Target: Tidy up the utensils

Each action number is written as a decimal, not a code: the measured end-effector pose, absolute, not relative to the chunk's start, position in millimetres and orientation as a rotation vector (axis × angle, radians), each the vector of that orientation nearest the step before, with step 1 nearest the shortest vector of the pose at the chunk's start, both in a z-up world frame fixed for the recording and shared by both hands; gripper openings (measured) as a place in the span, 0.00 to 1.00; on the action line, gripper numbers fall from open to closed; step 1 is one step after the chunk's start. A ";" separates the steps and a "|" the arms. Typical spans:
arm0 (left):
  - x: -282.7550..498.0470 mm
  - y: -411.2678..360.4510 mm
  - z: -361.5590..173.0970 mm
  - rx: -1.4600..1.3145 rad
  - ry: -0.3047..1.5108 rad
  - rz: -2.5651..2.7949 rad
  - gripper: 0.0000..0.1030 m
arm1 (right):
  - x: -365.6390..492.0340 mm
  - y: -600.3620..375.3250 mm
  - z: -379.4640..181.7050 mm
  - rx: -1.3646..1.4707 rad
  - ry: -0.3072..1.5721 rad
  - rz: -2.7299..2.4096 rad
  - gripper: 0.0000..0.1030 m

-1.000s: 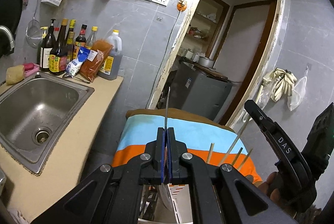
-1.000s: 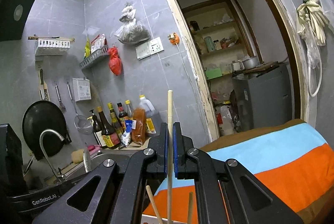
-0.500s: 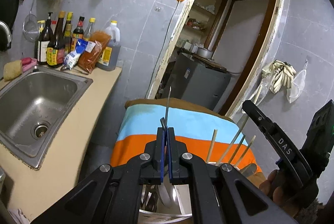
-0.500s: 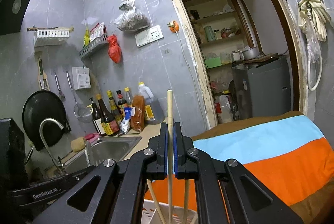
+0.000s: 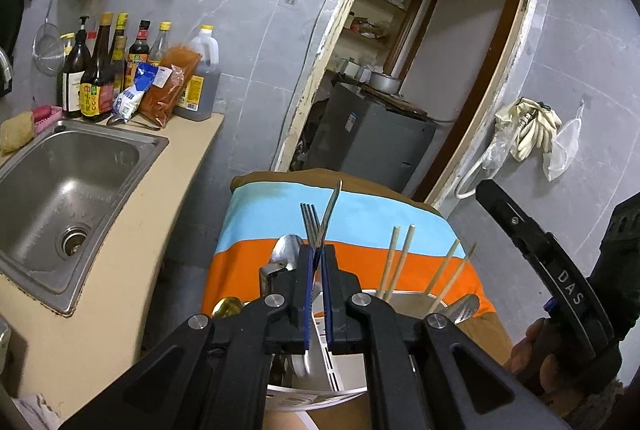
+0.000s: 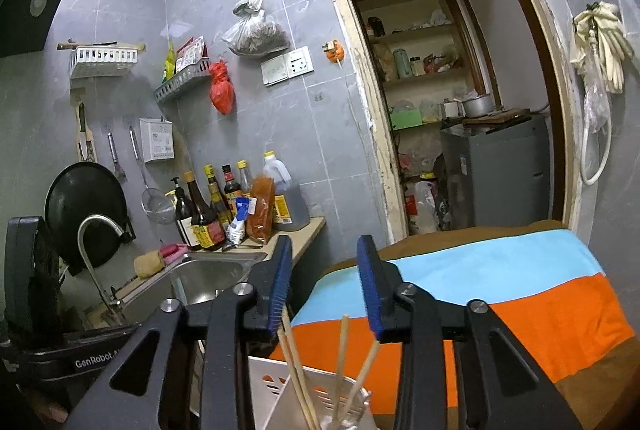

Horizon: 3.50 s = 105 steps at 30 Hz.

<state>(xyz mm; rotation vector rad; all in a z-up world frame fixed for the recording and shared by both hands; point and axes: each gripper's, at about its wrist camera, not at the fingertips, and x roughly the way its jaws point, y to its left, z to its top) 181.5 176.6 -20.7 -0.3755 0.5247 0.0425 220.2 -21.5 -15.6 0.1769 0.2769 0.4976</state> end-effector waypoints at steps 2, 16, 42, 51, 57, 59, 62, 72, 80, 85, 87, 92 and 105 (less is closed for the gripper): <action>180.6 176.1 -18.9 -0.372 0.523 0.041 0.05 | 217.0 -25.9 -13.3 0.171 0.278 0.486 0.37; 166.6 174.7 -5.9 -0.371 0.468 0.032 0.44 | 193.9 -51.8 -2.2 0.149 0.284 0.407 0.49; 87.0 91.7 10.7 -0.261 0.439 0.123 0.99 | 115.9 -152.0 9.8 0.057 0.384 0.324 0.97; 39.9 53.4 3.1 -0.261 0.464 0.158 0.99 | 70.9 -198.1 11.3 0.038 0.413 0.305 0.98; 14.7 32.1 1.5 -0.249 0.466 0.163 0.99 | 45.9 -223.9 12.1 0.040 0.411 0.291 0.98; 9.3 27.6 1.9 -0.246 0.466 0.164 0.99 | 38.0 -229.5 12.2 0.043 0.416 0.292 0.98; -0.6 21.4 1.9 -0.241 0.464 0.165 0.99 | 27.7 -235.3 11.5 0.039 0.418 0.293 0.98; -19.5 11.9 4.7 -0.220 0.452 0.159 0.99 | 5.4 -242.1 8.4 0.042 0.426 0.297 0.98; -22.2 6.5 6.7 -0.209 0.447 0.161 0.99 | -3.5 -246.2 7.0 0.050 0.425 0.291 0.98; -22.2 5.7 7.4 -0.207 0.446 0.161 0.99 | -2.8 -247.8 8.1 0.052 0.422 0.289 0.98; -22.4 5.1 8.4 -0.204 0.445 0.162 0.99 | -1.8 -249.0 9.6 0.053 0.422 0.289 0.98; -21.5 4.5 9.9 -0.203 0.444 0.162 0.99 | -2.1 -249.6 9.4 0.052 0.423 0.290 0.98; -20.5 5.1 11.5 -0.201 0.444 0.163 0.99 | -1.9 -248.7 9.5 0.054 0.423 0.288 0.98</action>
